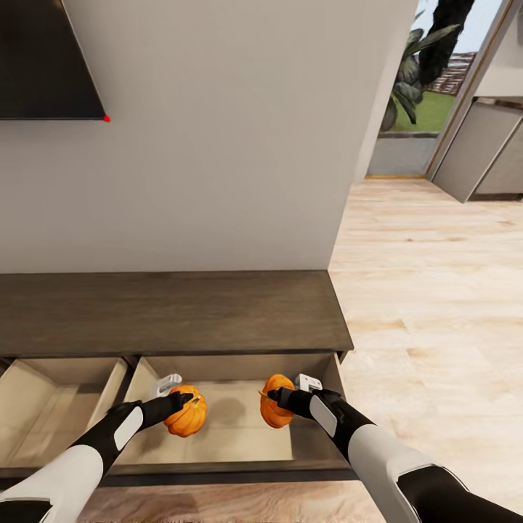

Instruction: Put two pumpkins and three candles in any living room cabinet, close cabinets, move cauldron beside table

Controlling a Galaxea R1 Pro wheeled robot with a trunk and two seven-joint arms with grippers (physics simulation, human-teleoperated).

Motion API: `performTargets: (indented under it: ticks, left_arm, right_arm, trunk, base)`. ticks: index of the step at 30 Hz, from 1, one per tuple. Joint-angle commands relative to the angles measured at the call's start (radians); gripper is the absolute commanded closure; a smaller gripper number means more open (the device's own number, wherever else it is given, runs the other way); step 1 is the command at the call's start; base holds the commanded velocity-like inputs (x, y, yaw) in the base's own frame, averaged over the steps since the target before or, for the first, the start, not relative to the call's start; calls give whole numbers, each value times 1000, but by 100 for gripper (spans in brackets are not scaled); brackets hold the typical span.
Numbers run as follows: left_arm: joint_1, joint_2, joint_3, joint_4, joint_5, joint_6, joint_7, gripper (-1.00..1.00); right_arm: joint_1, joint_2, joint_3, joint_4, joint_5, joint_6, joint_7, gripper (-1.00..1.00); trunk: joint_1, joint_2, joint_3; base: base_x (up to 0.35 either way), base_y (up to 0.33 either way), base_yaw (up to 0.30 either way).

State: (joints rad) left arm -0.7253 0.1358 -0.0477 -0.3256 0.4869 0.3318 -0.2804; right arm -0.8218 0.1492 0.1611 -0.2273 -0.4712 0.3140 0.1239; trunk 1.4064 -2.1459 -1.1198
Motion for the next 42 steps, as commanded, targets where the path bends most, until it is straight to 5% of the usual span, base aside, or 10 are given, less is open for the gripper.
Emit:
performTargets:
  ticks: [1, 42]
  left_arm:
    - [0, 1, -4, -1, 10, 5, 0, 100]
    - [-2, 1, -5, -21, 10, 6, 0, 100]
  right_arm:
    - [0, 0, 5, -1, -4, 4, -1, 100]
    - [0, -2, 5, -10, -3, 2, -1, 100]
  trunk:
    - [0, 0, -2]
    - [0, 0, -59]
  base:
    - [0, 0, 0]
    - [0, 0, 0]
